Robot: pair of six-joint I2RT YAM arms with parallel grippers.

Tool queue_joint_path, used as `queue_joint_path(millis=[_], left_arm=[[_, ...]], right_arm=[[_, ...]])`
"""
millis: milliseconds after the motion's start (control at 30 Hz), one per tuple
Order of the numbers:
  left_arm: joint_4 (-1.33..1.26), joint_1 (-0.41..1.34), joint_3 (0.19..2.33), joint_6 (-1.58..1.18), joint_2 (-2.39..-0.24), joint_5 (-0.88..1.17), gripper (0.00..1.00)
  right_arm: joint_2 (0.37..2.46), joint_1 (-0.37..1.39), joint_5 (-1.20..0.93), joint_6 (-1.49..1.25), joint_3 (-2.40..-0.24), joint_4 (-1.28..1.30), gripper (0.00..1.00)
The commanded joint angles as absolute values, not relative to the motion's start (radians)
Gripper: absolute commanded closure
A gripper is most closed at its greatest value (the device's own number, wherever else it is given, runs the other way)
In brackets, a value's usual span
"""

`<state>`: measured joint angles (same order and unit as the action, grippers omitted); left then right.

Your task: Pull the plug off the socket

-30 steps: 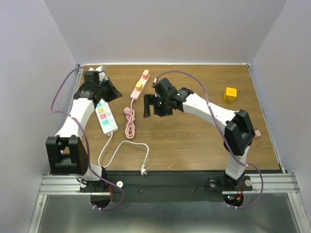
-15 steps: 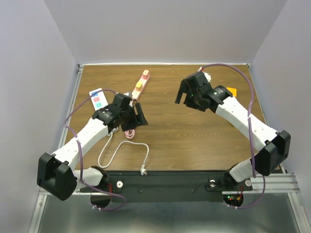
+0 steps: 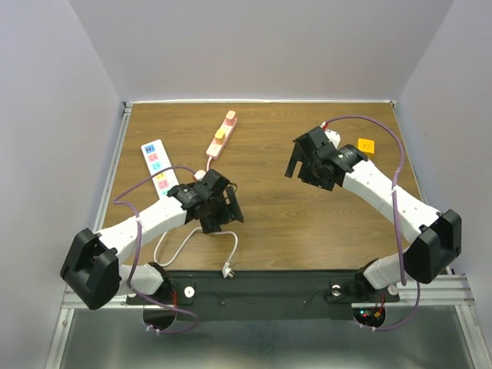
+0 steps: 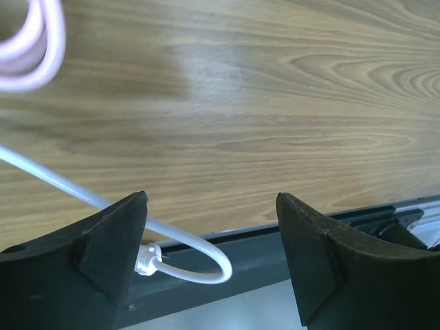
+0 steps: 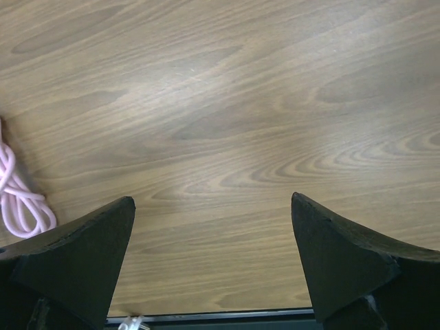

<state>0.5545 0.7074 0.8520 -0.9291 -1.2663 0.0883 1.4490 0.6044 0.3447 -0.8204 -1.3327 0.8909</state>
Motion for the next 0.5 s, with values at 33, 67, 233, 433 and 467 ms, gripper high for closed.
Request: queue_joint_path(millis=[33, 67, 233, 433, 467], left_arm=[[0.624, 0.759, 0.830, -1.063, -1.152, 0.061, 0.13], [0.640, 0.764, 0.833, -1.072, -1.144, 0.060, 0.13], [0.702, 0.776, 0.896, -1.104, -1.091, 0.029, 0.13], [0.767, 0.778, 0.914, -1.118, -1.054, -0.046, 0.13], [0.772, 0.781, 0.913, -1.118, -1.054, -0.043, 0.13]], right_arm=[[1.388, 0.611, 0.380, -0.848, -1.309, 0.897, 0.00], [1.387, 0.609, 0.382, -0.845, -1.305, 0.897, 0.00], [1.393, 0.611, 0.377, -0.830, -1.313, 0.897, 0.00], [1.404, 0.609, 0.373, -0.807, -1.331, 0.899, 0.00], [1.405, 0.611, 0.370, -0.805, -1.328, 0.897, 0.00]])
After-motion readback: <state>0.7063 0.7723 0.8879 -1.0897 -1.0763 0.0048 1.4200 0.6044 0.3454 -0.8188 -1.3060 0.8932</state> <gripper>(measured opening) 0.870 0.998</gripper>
